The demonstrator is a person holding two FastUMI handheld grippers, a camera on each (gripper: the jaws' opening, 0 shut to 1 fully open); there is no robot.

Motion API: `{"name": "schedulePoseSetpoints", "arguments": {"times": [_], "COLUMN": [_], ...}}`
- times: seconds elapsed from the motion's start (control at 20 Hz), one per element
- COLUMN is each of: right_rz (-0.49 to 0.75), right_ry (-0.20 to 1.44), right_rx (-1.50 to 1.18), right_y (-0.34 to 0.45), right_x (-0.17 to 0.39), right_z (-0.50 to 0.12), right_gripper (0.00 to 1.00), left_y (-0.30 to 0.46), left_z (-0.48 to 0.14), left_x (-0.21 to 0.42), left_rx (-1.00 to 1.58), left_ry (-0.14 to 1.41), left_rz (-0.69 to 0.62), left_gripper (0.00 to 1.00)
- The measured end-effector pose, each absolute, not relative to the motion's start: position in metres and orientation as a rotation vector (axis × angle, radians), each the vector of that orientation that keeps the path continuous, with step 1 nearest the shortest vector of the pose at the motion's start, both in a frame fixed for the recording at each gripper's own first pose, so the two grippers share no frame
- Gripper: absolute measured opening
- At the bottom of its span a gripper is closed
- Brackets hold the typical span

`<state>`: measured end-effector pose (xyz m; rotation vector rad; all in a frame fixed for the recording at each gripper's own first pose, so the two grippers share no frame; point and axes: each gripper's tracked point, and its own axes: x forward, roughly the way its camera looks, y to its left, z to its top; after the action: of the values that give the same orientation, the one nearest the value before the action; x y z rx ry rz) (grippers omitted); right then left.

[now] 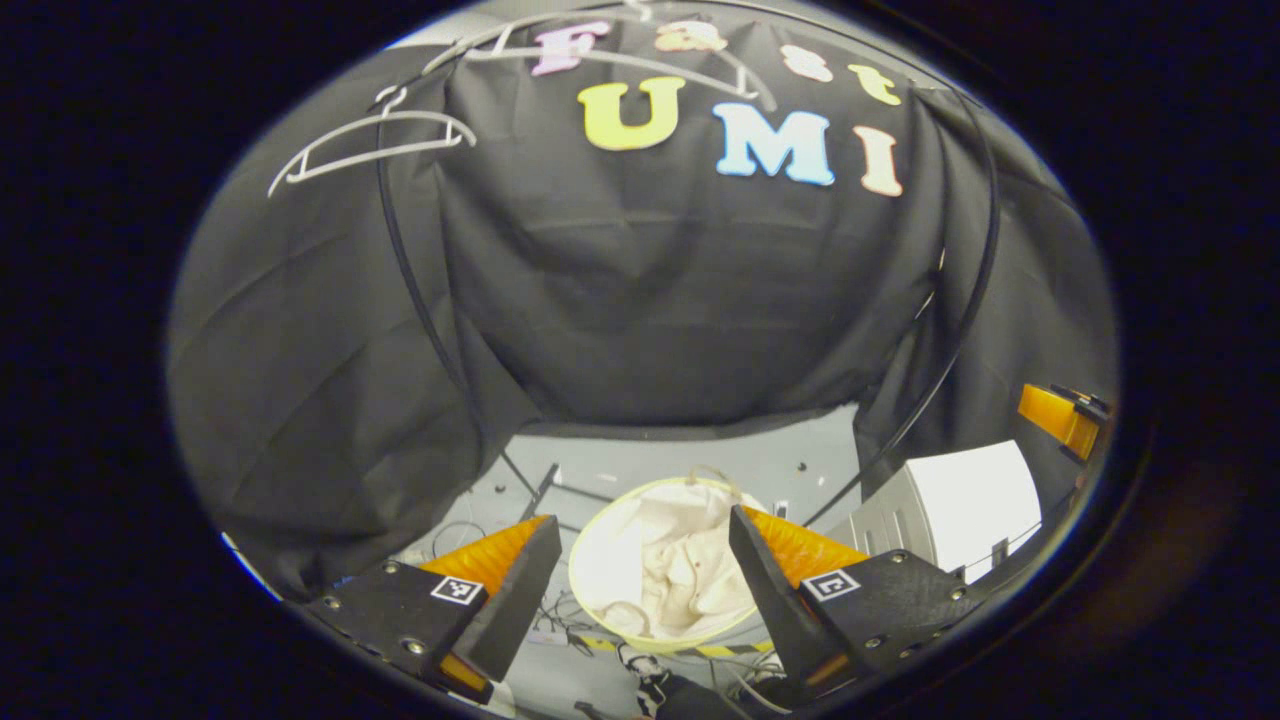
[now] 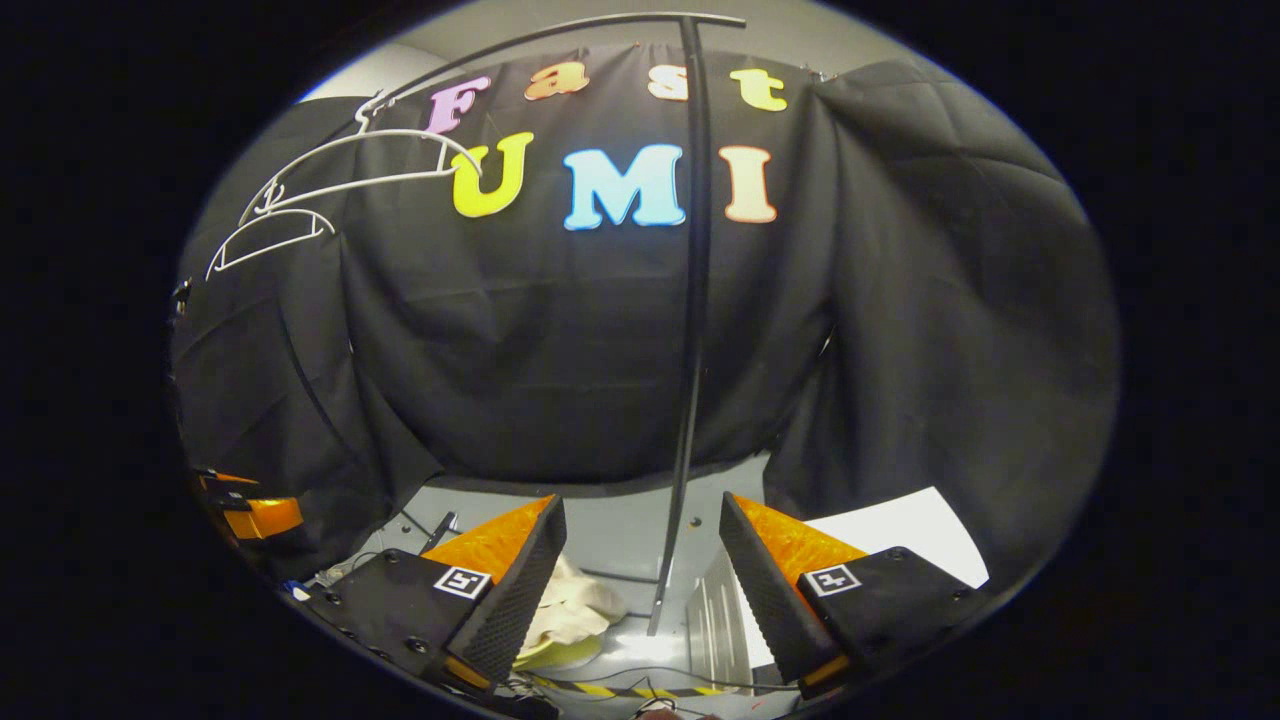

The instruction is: Grasp the clothes on the hanger with both hands and then place them into the laundry hamper below.

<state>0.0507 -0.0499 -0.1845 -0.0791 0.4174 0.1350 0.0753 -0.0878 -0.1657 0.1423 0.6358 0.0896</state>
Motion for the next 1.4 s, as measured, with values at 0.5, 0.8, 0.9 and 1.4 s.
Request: {"name": "schedulePoseSetpoints", "arguments": {"times": [0.5, 0.8, 0.9, 1.4], "right_rz": [0.107, 0.093, 0.100, 0.094], "right_ry": [-0.047, -0.140, -0.142, -0.135], "right_rx": [0.075, 0.107, 0.115, 0.028], "right_y": [-0.096, -0.082, -0.072, -0.040], "right_x": [0.060, 0.058, 0.053, 0.028], "right_z": [-0.027, 0.035, 0.045, 0.030], "right_gripper": [0.92, 0.92, 0.92, 0.92], "left_y": [-0.174, -0.190, -0.176, -0.124], "left_z": [0.075, 0.164, 0.182, 0.146], "left_x": [0.097, 0.093, 0.082, 0.079], "left_rx": [0.150, 0.001, 0.010, 0.003], "left_ry": [0.075, -0.111, -0.155, -0.123], "left_rz": [0.144, 0.014, 0.001, 0.062], "left_gripper": [1.00, 1.00, 1.00, 1.00]}}
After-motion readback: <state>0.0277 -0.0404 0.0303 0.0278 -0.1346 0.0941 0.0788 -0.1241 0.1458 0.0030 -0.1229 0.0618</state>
